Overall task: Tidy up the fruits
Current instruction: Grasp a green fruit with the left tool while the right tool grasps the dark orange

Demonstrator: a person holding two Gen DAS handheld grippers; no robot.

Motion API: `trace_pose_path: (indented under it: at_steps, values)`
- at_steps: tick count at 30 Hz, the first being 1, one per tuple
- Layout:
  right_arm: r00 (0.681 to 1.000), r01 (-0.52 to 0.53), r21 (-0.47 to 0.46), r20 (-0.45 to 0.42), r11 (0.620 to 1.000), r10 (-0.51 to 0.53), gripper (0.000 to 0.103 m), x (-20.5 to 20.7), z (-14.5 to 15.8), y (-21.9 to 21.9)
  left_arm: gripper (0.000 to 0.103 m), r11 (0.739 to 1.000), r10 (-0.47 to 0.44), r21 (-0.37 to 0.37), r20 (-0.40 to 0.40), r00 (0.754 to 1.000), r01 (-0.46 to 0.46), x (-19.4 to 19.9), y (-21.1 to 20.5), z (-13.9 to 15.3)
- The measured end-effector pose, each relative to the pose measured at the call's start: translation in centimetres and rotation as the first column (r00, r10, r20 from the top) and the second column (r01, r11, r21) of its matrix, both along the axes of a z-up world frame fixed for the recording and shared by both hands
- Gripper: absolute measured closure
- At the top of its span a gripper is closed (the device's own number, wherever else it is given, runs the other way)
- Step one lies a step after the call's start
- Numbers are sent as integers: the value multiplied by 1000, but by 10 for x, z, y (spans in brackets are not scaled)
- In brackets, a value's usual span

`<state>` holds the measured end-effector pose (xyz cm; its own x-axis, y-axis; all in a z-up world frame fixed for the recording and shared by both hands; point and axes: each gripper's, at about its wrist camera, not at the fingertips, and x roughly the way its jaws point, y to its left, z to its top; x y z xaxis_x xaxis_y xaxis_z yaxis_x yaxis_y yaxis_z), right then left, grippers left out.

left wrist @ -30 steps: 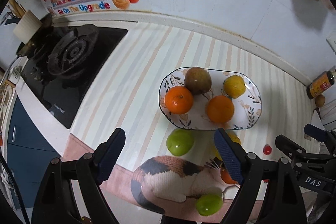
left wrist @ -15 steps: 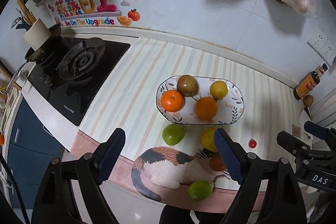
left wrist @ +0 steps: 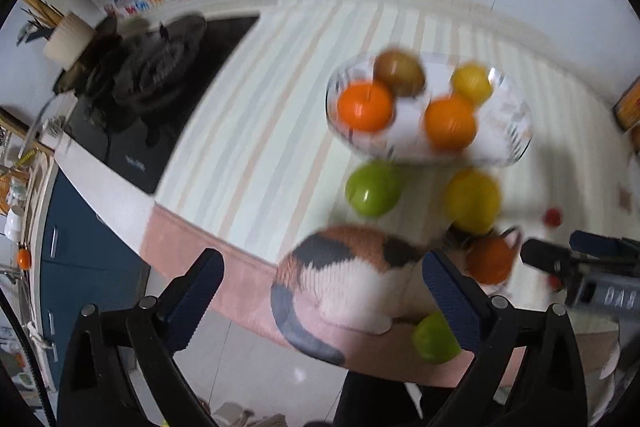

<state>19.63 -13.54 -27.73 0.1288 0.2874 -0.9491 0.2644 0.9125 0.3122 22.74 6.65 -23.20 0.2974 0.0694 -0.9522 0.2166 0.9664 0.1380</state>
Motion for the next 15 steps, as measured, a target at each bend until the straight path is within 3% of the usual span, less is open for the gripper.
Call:
trace_pose_path:
  at_steps: [4, 6, 7, 8, 15]
  values:
    - [998, 1, 38, -63, 999, 1, 15, 8, -42, 7, 1, 1000, 0, 26, -62, 998, 2, -5, 0, -29]
    - [997, -13, 52, -79, 999, 17, 27, 9, -55, 12, 1, 1000, -9, 18, -88, 996, 10, -9, -2, -38]
    - [996, -23, 53, -86, 998, 28, 40, 9, -60, 14, 1, 1000, -13, 7, -102, 995, 14, -12, -3, -41]
    - [996, -29, 70, -82, 997, 35, 43, 9, -63, 15, 1, 1000, -19, 0, -111, 994, 20, -14, -5, -44]
    - [995, -64, -14, -79, 998, 63, 43, -19, -47, -5, 1, 989, -135, -89, -195, 972, 119, -42, -35, -56]
